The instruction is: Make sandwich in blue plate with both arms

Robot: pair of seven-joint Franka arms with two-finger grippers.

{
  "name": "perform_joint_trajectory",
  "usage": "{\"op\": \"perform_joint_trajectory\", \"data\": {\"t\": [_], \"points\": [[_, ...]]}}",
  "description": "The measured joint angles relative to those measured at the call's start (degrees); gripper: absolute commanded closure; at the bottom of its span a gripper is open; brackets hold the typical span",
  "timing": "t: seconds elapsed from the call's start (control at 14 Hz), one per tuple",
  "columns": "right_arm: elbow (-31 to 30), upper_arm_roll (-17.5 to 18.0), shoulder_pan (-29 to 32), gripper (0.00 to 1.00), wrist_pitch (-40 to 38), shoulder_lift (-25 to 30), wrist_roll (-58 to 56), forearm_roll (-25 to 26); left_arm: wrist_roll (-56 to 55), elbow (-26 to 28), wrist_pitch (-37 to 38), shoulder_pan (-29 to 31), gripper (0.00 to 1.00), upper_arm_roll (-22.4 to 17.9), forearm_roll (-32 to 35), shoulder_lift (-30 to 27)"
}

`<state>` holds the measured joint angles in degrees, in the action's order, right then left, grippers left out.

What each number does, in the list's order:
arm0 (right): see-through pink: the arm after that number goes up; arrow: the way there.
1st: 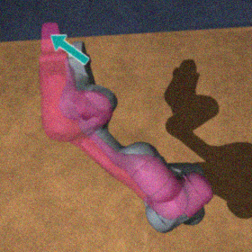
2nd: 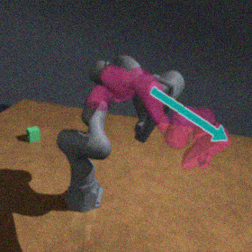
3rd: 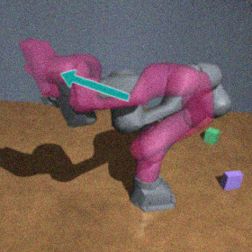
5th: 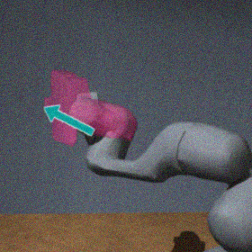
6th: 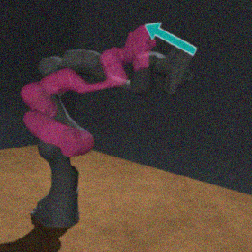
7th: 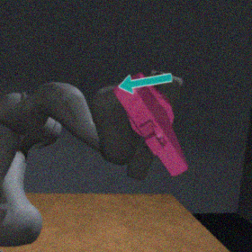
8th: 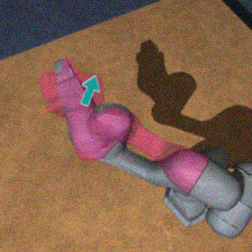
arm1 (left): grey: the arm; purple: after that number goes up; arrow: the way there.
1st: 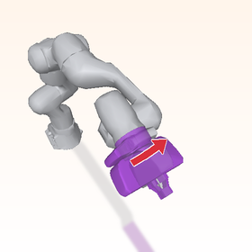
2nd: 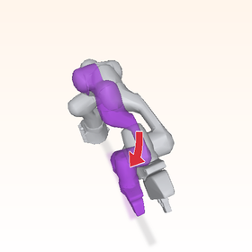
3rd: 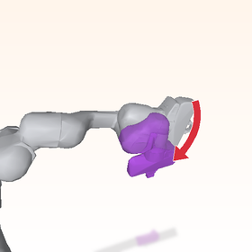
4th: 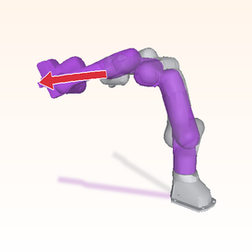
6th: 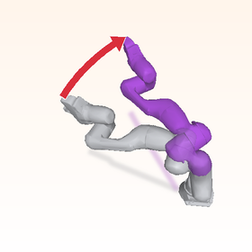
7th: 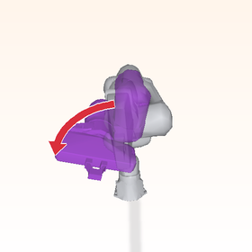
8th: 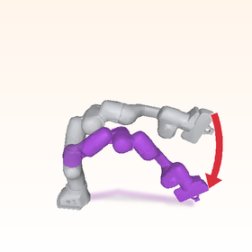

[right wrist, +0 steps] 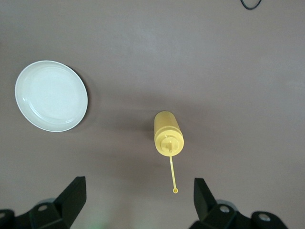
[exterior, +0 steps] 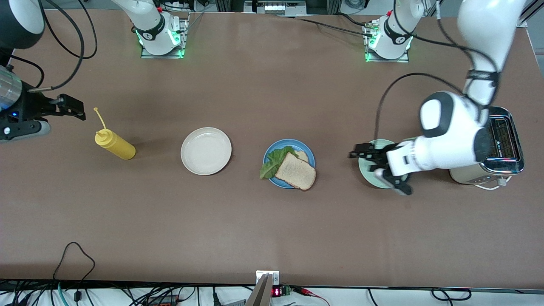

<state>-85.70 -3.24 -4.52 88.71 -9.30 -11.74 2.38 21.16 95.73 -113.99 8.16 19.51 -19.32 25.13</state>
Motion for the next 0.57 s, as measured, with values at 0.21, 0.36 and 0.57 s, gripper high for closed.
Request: {"op": "perform_joint_trajectory", "data": {"t": [0.21,0.36,0.57], "points": [[-0.4,-0.1,1.0,0.00,-0.4,-0.1,0.3,0.0,-1.5,-3.4,5.4,1.5,0.00,-2.1,8.6,-2.1],[-0.4,-0.1,1.2,0.00,-0.6,-0.1,0.5,0.0,-5.9,-4.4,6.5,-0.1,0.00,-5.3,12.2,-4.1],[-0.3,0.0,1.2,0.00,-0.6,-0.2,0.5,0.0,-12.6,-4.8,6.8,-4.0,0.00,-12.2,15.4,-8.1]]}}
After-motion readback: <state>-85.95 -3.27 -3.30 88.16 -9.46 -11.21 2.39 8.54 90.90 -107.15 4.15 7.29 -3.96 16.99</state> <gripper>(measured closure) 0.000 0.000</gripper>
